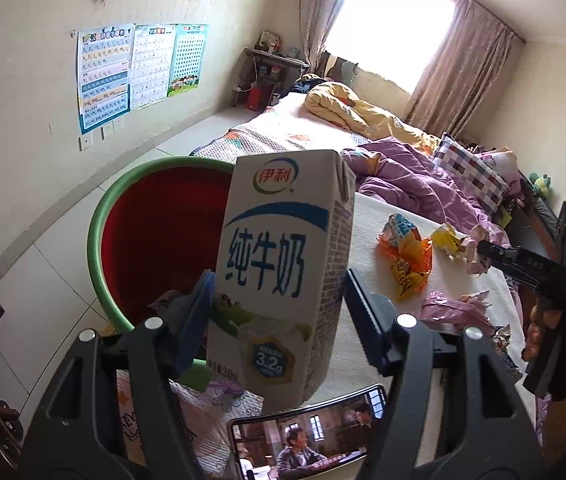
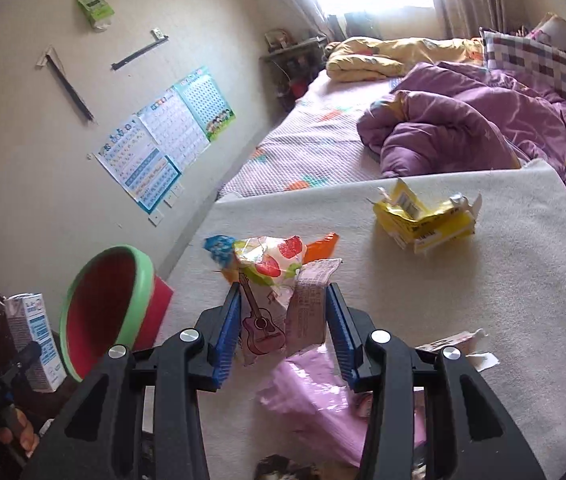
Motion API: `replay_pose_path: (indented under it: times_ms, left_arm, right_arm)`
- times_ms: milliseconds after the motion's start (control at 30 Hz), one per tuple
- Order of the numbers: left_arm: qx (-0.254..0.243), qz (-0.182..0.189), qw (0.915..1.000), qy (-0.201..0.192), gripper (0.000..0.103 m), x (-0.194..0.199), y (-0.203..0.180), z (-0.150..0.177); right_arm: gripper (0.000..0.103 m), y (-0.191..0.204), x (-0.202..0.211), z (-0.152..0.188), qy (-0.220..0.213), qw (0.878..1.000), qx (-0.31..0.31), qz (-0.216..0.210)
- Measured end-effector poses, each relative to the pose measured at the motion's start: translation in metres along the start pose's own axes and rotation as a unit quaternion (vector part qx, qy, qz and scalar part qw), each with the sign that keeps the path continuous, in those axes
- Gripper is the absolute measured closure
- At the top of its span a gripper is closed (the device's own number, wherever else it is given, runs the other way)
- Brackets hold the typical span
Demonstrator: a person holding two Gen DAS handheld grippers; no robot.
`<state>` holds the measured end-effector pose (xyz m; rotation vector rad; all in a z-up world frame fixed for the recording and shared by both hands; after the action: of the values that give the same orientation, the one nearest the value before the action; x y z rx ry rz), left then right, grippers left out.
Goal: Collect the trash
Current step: 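Carry the milk carton and strawberry wrapper to the basin and release both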
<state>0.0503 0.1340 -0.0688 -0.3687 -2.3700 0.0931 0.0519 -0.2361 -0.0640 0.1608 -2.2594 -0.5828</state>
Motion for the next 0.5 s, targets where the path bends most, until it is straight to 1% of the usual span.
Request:
replay_pose_path:
  times_ms: [100, 233, 500]
  left_arm:
    - [-0.003, 0.004, 1.0000, 0.002, 0.041, -0.004, 0.008, -0.002]
    - [-0.006, 0.008, 0.9999, 0.003, 0.041, -0.009, 0.015, -0.007]
    - [-0.011, 0.006, 0.9998, 0.015, 0.041, -0.016, 0.028, -0.002]
  right_arm:
    - [0.062, 0.035, 0.003, 0.009, -0.002, 0.999, 0.020, -0.026]
    - [0.062, 0.079, -0.002, 0.022, 0.008, 0.997, 0.046, -0.057]
    - [0.062, 0.140, -0.027, 0.042, 0.038, 0.992, 0.072, -0.098]
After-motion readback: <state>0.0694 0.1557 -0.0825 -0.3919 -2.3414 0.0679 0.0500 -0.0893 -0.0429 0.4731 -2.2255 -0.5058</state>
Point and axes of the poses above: each gripper's, at about its wrist camera, not at the fingertips, and x roughly against the way its jaws point, y to its left, z to its underside, the point moved 2 cm from there along -x, roughly the way its jaws point, and after that the axes turned 7 degrees about -x, right-handed, at the moved point
